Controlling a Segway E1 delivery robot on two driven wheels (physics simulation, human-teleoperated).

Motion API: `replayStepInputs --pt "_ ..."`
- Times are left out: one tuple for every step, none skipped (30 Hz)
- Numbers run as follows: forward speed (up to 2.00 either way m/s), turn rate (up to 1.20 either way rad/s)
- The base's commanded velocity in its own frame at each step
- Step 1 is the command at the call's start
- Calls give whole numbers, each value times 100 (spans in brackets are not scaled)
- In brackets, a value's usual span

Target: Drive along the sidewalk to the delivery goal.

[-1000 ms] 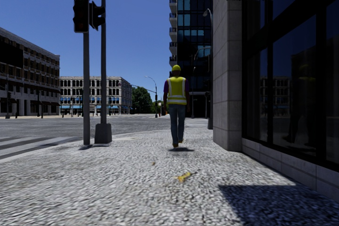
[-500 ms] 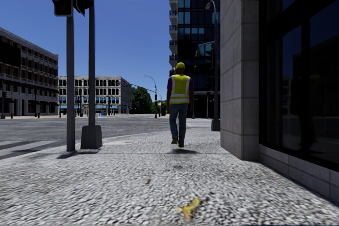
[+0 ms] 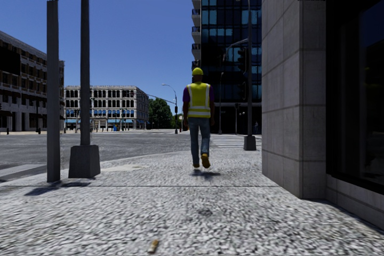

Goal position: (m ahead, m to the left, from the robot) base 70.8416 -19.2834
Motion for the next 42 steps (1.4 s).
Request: replayStepInputs --pt "145 0" --pt "145 0" --pt "145 0" --pt "145 0" --pt "145 0" --pt "145 0" --pt "145 0" --pt "145 0" --pt "145 0" --pt "145 0" --pt "144 0" --pt "144 0" --pt "138 0" --pt "132 0" --pt "132 0" --pt "129 0" --pt "128 0" --pt "128 0" --pt "128 0" --pt "128 0" --pt "128 0" --pt "128 0" --pt "128 0" --pt "127 0" --pt "127 0" --pt "126 0" --pt "126 0" --pt "123 0" --pt "119 0" --pt "118 0" --pt "118 0" --pt "118 0" --pt "117 0" --pt "117 0" --pt "117 0" --pt "117 0" --pt "117 0" --pt "117 0" --pt "117 0" --pt "117 -8" --pt "117 -8" --pt "117 -14"
